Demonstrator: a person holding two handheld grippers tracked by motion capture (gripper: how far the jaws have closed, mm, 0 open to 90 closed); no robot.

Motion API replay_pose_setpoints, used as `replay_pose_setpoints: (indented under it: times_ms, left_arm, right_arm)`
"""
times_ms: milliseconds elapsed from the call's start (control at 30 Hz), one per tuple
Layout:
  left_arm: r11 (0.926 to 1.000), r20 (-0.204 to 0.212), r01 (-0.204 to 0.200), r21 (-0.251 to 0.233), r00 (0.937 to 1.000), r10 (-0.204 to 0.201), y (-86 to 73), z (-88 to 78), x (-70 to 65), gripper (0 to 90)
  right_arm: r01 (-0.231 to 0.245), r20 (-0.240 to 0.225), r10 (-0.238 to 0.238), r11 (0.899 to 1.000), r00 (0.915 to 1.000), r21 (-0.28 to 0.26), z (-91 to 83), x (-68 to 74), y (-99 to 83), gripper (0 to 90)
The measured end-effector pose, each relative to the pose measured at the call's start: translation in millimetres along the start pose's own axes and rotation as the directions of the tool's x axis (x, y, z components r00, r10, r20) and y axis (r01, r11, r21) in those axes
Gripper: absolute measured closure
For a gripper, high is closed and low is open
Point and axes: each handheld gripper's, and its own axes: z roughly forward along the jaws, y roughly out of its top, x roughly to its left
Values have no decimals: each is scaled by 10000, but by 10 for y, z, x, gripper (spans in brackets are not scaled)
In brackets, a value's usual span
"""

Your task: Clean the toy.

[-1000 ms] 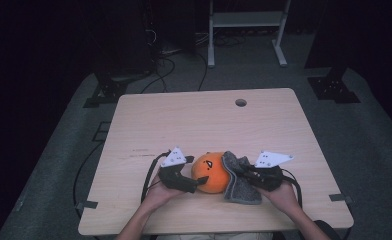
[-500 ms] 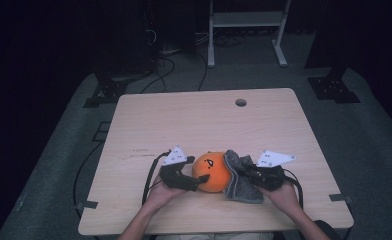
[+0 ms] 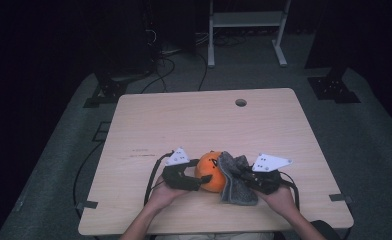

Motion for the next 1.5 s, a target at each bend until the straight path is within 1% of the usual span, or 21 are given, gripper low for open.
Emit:
replay_pose_setpoints:
  times_ms: [67,100,200,267,333,433,500,533,600,667,733,800,833,900,933,1000,1033,1100,1233,1400,1500]
  left_arm:
    - [9960,-249,-891,117,9957,893,54,9,-81,341]
    - [9945,-294,-1028,189,9942,1033,65,1,-91,341]
    - [9972,-200,-752,-16,9970,752,38,-31,-38,293]
    - [10000,-296,-5,-7,9996,5,30,-35,27,188]
    - [9990,93,452,36,9989,-452,12,-4,54,189]
    - [9970,-56,-773,11,9970,773,20,50,-96,321]
    - [9818,-247,-1876,284,9818,1883,59,69,-223,339]
    - [9758,-244,-2168,301,9757,2175,62,68,-260,339]
    - [9745,-122,-2228,265,9747,2232,52,46,-255,327]
    - [9883,-134,-1525,100,9882,1526,45,20,-180,244]
    - [9997,-107,-188,152,9998,189,51,35,-68,129]
    - [9950,448,869,490,9950,-891,36,96,10,118]
    - [9959,496,792,439,9955,-813,21,114,-4,168]
    - [9989,165,-326,330,9993,321,29,116,-117,269]
    - [9941,3,-1006,394,9949,1007,47,111,-180,301]
    - [9719,-178,-2294,533,9729,2306,59,104,-302,328]
    - [9660,-194,-2531,526,9669,2544,52,105,-329,333]
    - [9597,-116,-2758,534,9609,2768,42,96,-352,334]
    - [9699,236,-2405,390,9705,2398,48,96,-324,265]
    - [9251,-87,-3719,775,9276,3736,34,111,-457,314]
    - [9268,-34,-3664,828,9298,3680,14,107,-438,318]
  right_arm:
    - [375,-374,-386,9988,9986,-314,37,102,71,794]
    - [574,-322,-585,9978,9978,-325,48,127,102,794]
    - [388,-113,-390,9989,9992,-246,21,51,89,795]
    - [129,282,-128,9999,9995,-22,-30,-37,35,795]
    - [-34,306,29,9999,9995,150,-46,-79,-14,795]
    - [43,-132,-45,9999,9999,-141,-19,4,24,795]
    - [312,-372,-328,9987,9988,-411,8,88,102,795]
    - [504,-389,-523,9976,9979,-473,12,120,141,795]
    - [479,-307,-496,9974,9983,-534,1,101,163,796]
    - [321,-100,-325,9987,9994,-401,-22,41,119,797]
    - [236,153,-233,9996,9996,-159,-49,-5,61,798]
    - [181,107,-180,9998,9998,-103,-68,-12,29,798]
    - [227,78,-227,9997,9997,-103,-69,5,37,798]
    - [361,-50,-362,9991,9993,-207,-50,53,77,798]
    - [428,-202,-435,9985,9988,-334,-35,70,110,797]
    - [475,-339,-497,9969,9982,-628,-22,83,182,797]
    - [467,-283,-488,9964,9984,-712,-31,80,211,797]
    - [483,-127,-493,9964,9987,-691,-55,54,214,798]
    - [610,144,-604,9970,9981,-480,-116,42,151,794]
    - [696,-484,-718,9965,9962,-464,-19,137,206,587]
    - [786,-556,-811,9959,9952,-446,38,143,196,589]
